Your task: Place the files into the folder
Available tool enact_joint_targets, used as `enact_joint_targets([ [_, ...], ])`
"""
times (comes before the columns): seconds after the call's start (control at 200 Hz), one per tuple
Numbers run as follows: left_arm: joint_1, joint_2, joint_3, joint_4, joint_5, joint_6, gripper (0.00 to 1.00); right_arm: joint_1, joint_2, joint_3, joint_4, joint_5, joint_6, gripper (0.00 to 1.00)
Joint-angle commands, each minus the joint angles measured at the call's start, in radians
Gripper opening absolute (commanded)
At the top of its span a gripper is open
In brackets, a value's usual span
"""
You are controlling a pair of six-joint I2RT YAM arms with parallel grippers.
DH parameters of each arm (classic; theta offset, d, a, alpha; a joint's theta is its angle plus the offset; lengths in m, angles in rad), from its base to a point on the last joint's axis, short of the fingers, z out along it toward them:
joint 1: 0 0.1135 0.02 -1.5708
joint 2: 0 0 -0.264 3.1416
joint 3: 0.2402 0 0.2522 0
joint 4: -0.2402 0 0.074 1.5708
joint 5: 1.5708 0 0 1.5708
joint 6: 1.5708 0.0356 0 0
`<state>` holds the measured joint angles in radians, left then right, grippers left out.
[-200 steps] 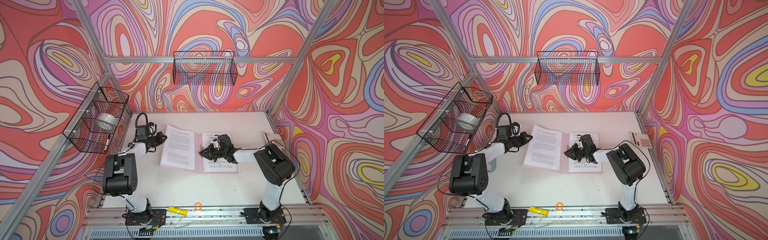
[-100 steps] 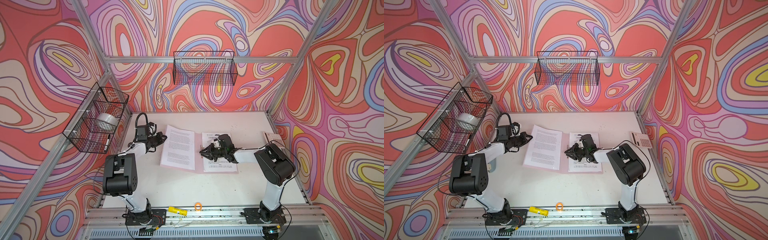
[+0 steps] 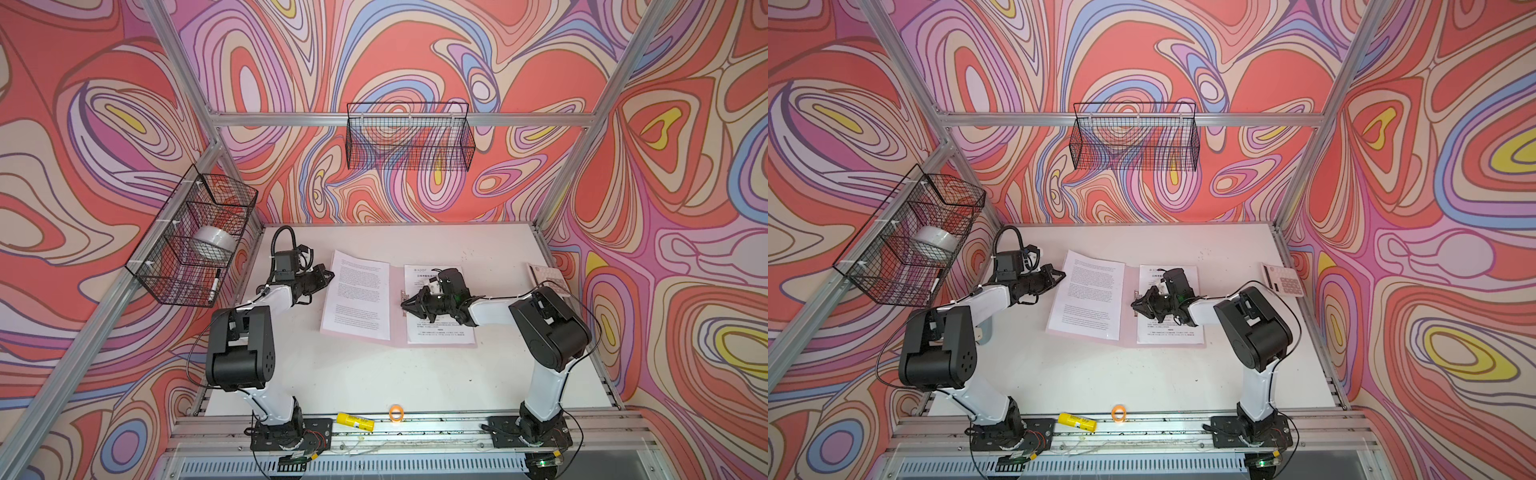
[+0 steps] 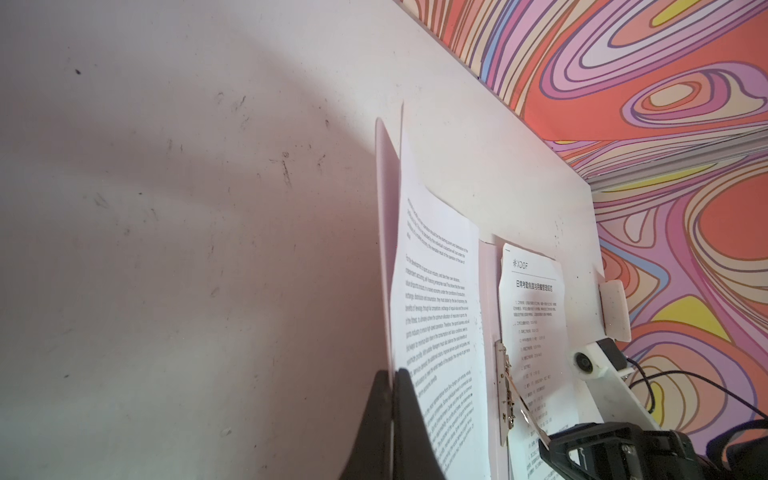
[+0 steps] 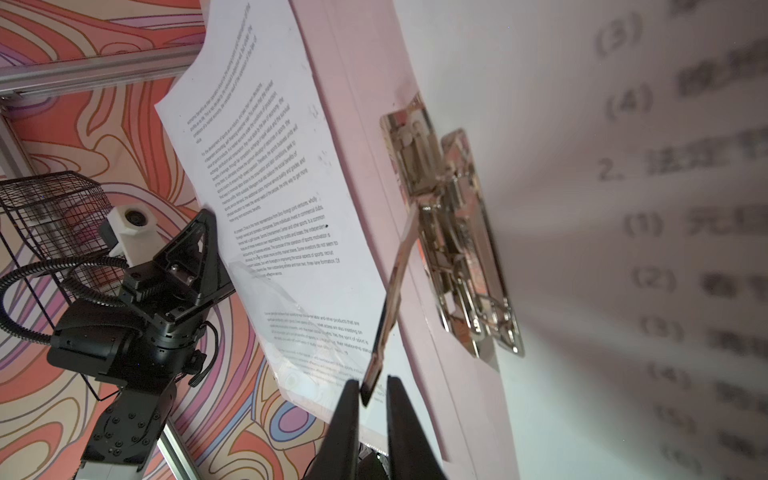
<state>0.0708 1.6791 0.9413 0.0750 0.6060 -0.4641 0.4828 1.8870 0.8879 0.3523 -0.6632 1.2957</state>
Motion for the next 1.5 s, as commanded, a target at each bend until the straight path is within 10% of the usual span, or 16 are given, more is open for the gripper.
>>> enact_joint_targets([
  [0.0,-0.006,0.017,0.004,0.006,0.014,0.019,0.00,-0.007,-0.023,-0.017,0.018,0.005,0.001,0.13],
  [0.235,-0.006,0.011,0.007,0.000,0.009,0.025,0.00,-0.008,-0.032,-0.030,0.010,0.003,0.001,0.00],
  [1.493,-0.008,-0.052,-0.044,0.088,0.021,-0.020,0.00,-0.033,0.071,-0.078,-0.213,0.093,-0.138,0.00],
])
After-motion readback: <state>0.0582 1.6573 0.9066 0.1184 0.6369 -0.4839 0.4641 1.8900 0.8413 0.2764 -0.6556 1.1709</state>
